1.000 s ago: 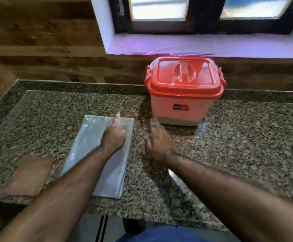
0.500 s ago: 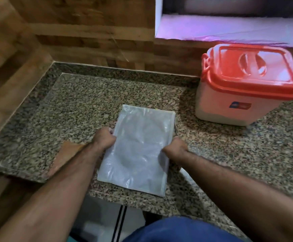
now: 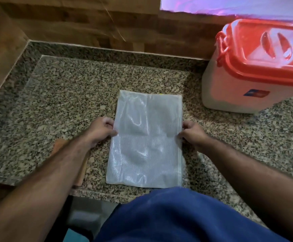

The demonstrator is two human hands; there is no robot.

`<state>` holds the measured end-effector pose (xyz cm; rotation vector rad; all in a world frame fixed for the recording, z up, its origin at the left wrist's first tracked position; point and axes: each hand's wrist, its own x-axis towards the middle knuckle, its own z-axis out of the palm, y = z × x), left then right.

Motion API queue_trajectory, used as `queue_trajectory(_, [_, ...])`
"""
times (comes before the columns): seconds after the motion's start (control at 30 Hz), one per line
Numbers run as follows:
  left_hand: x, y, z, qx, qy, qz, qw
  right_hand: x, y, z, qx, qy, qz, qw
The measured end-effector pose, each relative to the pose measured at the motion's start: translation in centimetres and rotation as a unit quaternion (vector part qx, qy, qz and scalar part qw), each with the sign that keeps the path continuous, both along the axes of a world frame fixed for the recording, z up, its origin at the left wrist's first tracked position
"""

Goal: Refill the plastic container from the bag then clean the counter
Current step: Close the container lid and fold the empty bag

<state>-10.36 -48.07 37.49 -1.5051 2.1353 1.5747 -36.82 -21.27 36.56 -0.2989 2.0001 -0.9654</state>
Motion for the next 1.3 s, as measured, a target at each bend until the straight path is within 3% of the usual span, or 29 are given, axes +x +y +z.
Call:
queue_trajectory(0.1, [0.5,0.1,-0.4,-0.019,0.048,0.028,0.998,-0.4,0.0,-0.2,-0.031,0.036,0.000,0.999])
queue_trajectory(0.3, [2.0,-0.2,-2.6,-0.056,0.104,0.041,0.992,-0.9,0.2,-0.8,-0.120,0.166,0.093,0.974])
queue_trajectory(0.43, [2.7,-0.2,-3.0,-0.118,0.109,-0.033,0.986,-1.2,0.9,-2.0,-0.095,0.343,0.207,0.911])
queue_trajectory(0.57, [2.3,-0.2,-0.9,-0.148,0.038,-0.158,0.976,-1.0,1.3,-2.6,-0.038,0.371,0.260,0.891])
queue_trajectory(0.7, [-0.8,2.4,2.0,-0.243,0.036,-0.283,0.927,-0.6,1.1,-1.8,-0.008,0.376,0.288,0.881])
queue_trajectory(0.87, [-6.1,7.2,2.4,-0.261,-0.070,-0.382,0.884,0.4,0.6,-0.7,0.011,0.400,0.308,0.863])
queue_trajectory(1.07, [-8.1,8.5,3.1,-0.149,-0.060,-0.295,0.942,1.0,0.6,0.2,0.046,0.399,0.325,0.856])
queue_trajectory(1.17, [-7.6,8.6,3.4,-0.129,-0.045,-0.273,0.952,1.5,1.2,0.6,0.035,0.371,0.297,0.879])
queue_trajectory(1.23, [-7.1,8.4,3.8,-0.079,-0.026,-0.254,0.963,2.0,1.8,1.1,-0.029,0.337,0.222,0.914])
queue_trajectory(1.3, [-6.6,7.8,4.6,-0.040,0.000,-0.241,0.970,2.4,2.3,1.9,-0.114,0.299,0.069,0.945])
